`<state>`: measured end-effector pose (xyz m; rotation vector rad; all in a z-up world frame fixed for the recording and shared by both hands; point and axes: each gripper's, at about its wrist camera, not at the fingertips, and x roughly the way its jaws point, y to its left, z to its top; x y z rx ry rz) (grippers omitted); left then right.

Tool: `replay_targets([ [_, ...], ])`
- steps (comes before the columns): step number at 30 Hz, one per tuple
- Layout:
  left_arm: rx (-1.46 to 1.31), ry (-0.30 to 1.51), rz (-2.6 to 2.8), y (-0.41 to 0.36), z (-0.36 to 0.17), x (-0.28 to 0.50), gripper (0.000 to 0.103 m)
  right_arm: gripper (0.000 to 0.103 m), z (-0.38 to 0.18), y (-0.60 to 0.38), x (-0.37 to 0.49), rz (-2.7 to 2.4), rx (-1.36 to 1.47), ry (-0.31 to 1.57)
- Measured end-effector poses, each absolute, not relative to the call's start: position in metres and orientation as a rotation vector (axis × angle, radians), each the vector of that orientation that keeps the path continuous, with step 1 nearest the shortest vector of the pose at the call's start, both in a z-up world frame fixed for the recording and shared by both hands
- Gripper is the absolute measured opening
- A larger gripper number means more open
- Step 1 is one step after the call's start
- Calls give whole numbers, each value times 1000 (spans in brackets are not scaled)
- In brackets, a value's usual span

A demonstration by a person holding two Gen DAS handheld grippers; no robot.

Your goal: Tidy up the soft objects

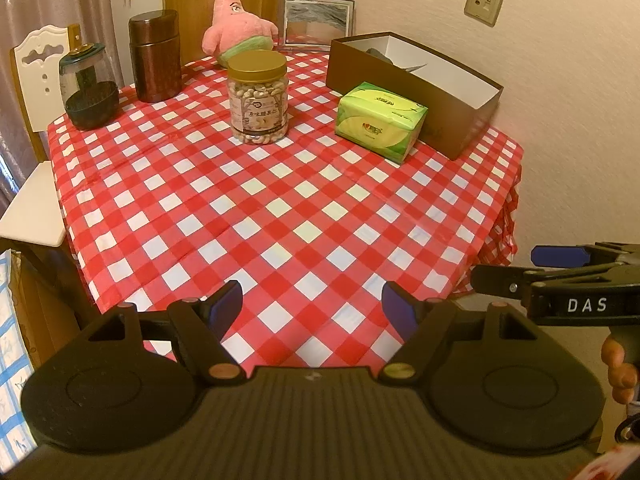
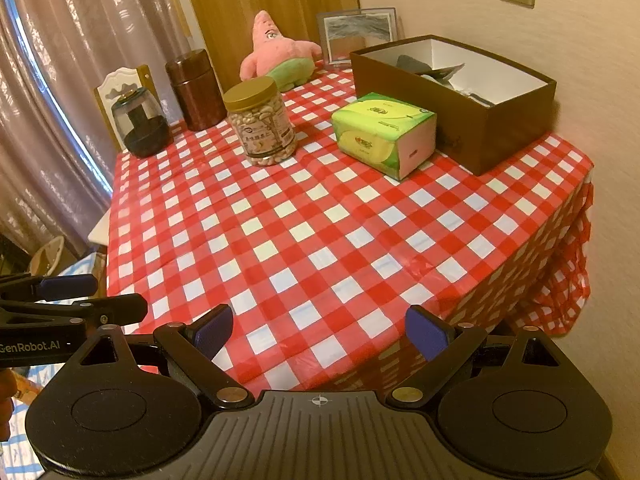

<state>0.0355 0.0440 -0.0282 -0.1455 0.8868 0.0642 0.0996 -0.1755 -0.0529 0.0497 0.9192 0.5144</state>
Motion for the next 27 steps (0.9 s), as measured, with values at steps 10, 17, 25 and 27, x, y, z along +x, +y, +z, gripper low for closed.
replay_targets([
  [10,-147,885,64,45,-28,35,75,92,-53,-172,99,518,47,918],
  [17,-146,882,64,46,-28,34,75,92,-53,-171,99,519,46,916],
  [25,-146,881,63,45,-28,33,75,92,-53,-171,98,518,46,916],
  [27,-147,881,64,45,-28,33,75,92,-53,-171,98,519,46,915],
])
